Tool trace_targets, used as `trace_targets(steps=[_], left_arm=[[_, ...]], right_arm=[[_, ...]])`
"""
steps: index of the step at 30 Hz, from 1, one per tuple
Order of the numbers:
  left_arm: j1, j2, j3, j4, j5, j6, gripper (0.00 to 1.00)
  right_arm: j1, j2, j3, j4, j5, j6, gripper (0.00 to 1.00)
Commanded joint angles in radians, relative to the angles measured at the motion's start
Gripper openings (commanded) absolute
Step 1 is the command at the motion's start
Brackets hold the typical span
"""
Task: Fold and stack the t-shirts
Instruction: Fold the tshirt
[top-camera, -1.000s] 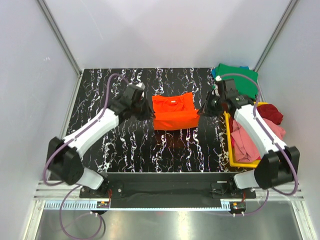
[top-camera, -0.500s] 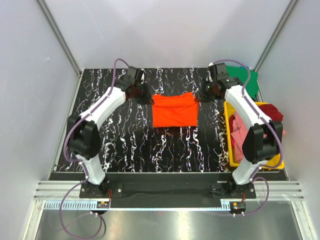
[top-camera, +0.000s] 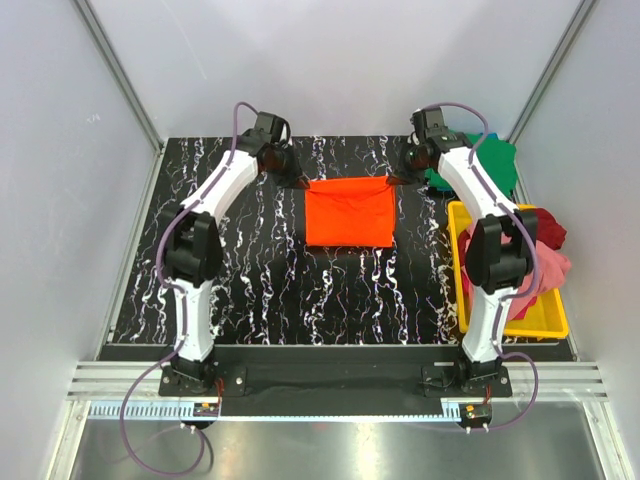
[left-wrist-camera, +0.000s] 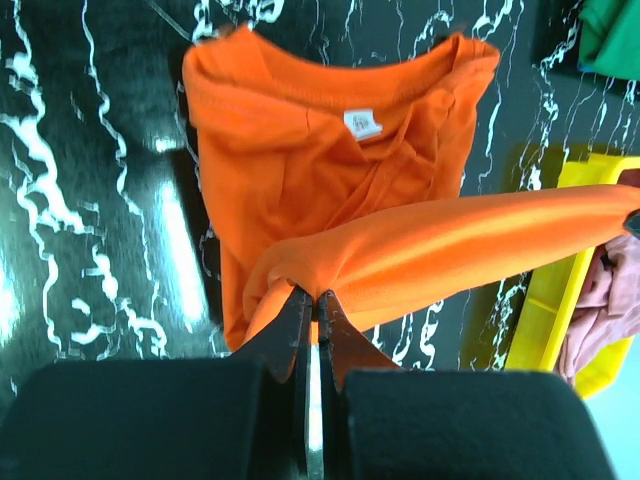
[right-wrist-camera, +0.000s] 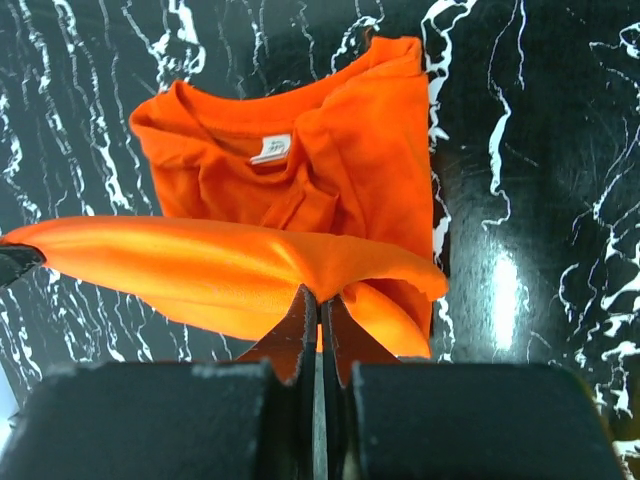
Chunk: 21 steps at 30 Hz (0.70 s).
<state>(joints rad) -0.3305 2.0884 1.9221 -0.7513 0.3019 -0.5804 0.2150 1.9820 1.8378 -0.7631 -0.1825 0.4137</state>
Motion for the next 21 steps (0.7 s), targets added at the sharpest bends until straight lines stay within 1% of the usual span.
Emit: trace_targets(steps=[1,5,6,8,9,10,11,12,13,14,15,17,18,20,21], left_arm=[[0.028,0.056,0.104,-0.014,0.042,0.03,0.0],[0.054,0.133,0.17,-0.011,0.04,0.007,0.01],[0.057,0.154,0.216,-0.011,0.04,0.004,0.02],[0.073,0.246,0.286,-0.01,0.051,-0.002,0.11],[0.079,0.283,0.372,-0.011,0.066,-0.015,0.18],[0.088,0.327,0.418,-0.005,0.124,-0.031,0.42],[0.109,0.408,0.472,0.0,0.159,-0.048,0.56],[0.12,0.45,0.574,0.0,0.19,-0.088,0.75],[0.139,0.476,0.612,0.003,0.236,-0.107,0.85],[0.145,0.486,0.633,0.006,0.249,-0.12,0.99],[0.149,0.47,0.623,0.007,0.249,-0.127,0.99],[0.153,0.405,0.562,0.013,0.208,-0.105,0.99],[0.154,0.321,0.464,0.024,0.189,-0.084,0.99],[0.151,0.222,0.356,0.035,0.132,-0.067,0.99],[0.148,0.137,0.257,0.047,0.114,-0.064,0.99]], right_arm=[[-0.02,0.046,0.081,-0.019,0.029,-0.024,0.0],[-0.029,0.115,0.149,-0.024,0.012,-0.024,0.0],[-0.032,0.15,0.188,-0.027,0.014,-0.023,0.0],[-0.043,0.195,0.239,-0.041,0.005,-0.015,0.0],[-0.046,0.245,0.303,-0.047,0.005,-0.01,0.05],[-0.051,0.274,0.343,-0.053,0.002,-0.004,0.22],[-0.055,0.306,0.388,-0.067,-0.014,-0.004,0.66],[-0.065,0.381,0.511,-0.096,-0.009,0.0,0.82],[-0.068,0.421,0.59,-0.134,0.0,0.011,0.9],[-0.069,0.458,0.663,-0.192,-0.014,0.007,0.98],[-0.069,0.506,0.784,-0.22,-0.021,0.001,1.0],[-0.069,0.514,0.836,-0.257,-0.032,-0.007,1.0],[-0.068,0.473,0.793,-0.252,-0.041,-0.012,1.0],[-0.063,0.408,0.703,-0.205,-0.061,-0.018,1.0],[-0.06,0.326,0.564,-0.174,-0.067,-0.018,1.0]])
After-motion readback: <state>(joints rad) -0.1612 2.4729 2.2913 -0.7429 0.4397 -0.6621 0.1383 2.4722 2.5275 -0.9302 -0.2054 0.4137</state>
